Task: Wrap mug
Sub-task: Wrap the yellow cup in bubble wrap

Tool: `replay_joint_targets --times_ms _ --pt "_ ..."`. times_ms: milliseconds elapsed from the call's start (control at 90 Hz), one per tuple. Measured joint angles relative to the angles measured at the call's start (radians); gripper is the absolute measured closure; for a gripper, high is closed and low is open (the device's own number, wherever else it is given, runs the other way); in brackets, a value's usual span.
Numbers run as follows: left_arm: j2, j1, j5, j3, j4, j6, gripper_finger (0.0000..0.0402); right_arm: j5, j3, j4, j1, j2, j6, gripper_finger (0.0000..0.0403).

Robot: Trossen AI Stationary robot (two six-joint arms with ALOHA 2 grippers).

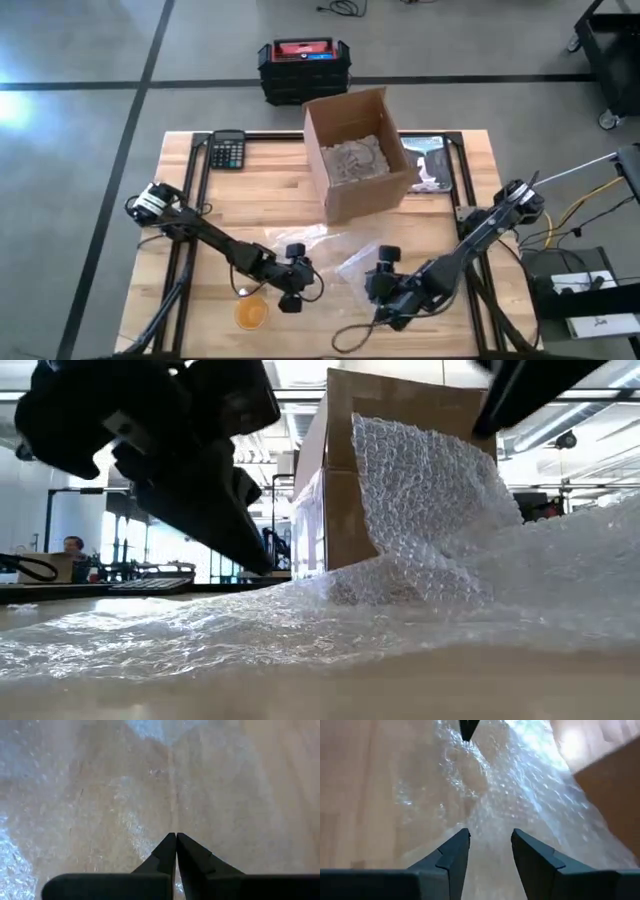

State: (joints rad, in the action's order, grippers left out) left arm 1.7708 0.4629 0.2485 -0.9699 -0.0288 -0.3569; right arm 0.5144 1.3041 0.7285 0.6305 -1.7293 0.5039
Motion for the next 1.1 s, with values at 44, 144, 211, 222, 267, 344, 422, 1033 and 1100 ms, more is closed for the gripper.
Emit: replay_joint_targets --times_ms 44,144,211,222,267,344,422,1033,1100 --pt "-0.002 -0.002 0.000 0.000 0.003 0.000 0.0402 -0.019 0.000 -0.031 -0.029 -0.022 -0.050 0.0281" --pt "-0.003 -0.006 0.001 0.000 0.008 0.000 0.0402 -0.129 0.000 -0.124 -0.118 -0.075 -0.170 0.0295" --pt "-0.003 -0.006 0.003 0.000 0.007 0.000 0.0402 -0.219 0.000 -0.191 -0.174 -0.114 -0.251 0.0305" --pt "-0.003 -0.007 0.003 0.000 0.007 0.000 0.0402 -0.238 0.000 -0.202 -0.184 -0.121 -0.265 0.0307" --pt "-0.003 -0.007 0.004 0.000 0.007 0.001 0.0402 -0.306 0.000 -0.243 -0.215 -0.143 -0.314 0.0315" --pt "-0.003 -0.007 0.005 0.000 0.006 0.005 0.0402 -0.386 0.000 -0.300 -0.260 -0.176 -0.362 0.0329" --pt "-0.003 -0.007 0.005 0.001 0.005 0.004 0.0402 -0.412 0.000 -0.270 -0.295 -0.203 -0.367 0.0343" --pt "-0.014 0.000 -0.046 0.204 -0.046 -0.283 0.0402 -0.417 -0.002 0.674 -0.150 -0.021 0.052 0.0370" --pt "-0.022 0.003 -0.059 0.210 -0.050 -0.284 0.0402 -0.418 -0.002 0.700 -0.111 0.022 0.139 0.0368"
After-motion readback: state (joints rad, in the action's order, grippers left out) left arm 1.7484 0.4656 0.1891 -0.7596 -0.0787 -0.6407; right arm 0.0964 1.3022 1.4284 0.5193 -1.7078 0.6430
